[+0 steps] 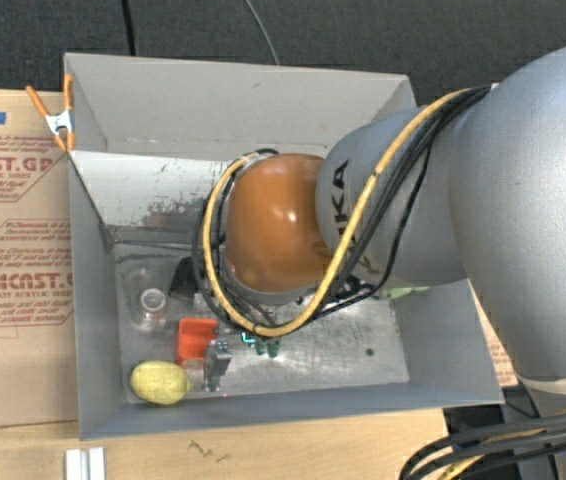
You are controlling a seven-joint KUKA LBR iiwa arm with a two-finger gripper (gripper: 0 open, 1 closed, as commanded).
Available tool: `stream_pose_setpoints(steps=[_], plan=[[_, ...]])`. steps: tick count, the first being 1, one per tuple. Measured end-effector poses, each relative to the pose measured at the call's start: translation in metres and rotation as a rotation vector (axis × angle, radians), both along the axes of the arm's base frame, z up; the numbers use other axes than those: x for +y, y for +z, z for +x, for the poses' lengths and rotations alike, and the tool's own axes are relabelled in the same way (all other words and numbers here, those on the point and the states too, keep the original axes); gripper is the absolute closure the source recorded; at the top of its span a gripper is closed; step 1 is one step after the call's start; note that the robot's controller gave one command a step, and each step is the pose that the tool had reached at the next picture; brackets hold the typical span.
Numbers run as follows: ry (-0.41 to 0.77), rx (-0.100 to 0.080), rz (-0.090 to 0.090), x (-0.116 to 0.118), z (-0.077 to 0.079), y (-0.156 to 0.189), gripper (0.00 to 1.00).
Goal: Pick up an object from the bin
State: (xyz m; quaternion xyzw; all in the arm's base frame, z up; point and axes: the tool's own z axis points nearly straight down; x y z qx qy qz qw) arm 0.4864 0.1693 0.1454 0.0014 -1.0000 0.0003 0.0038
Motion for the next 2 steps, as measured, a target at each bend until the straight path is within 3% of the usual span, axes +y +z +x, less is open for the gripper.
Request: stream_pose_setpoints(steps=[1, 2], plan=[[-0.002, -0.007, 0.002, -0.001, 0.002, 0.004, 0.00], [0.145, -0.009, 0.002, -0.003, 0.017, -0.009, 0.00]])
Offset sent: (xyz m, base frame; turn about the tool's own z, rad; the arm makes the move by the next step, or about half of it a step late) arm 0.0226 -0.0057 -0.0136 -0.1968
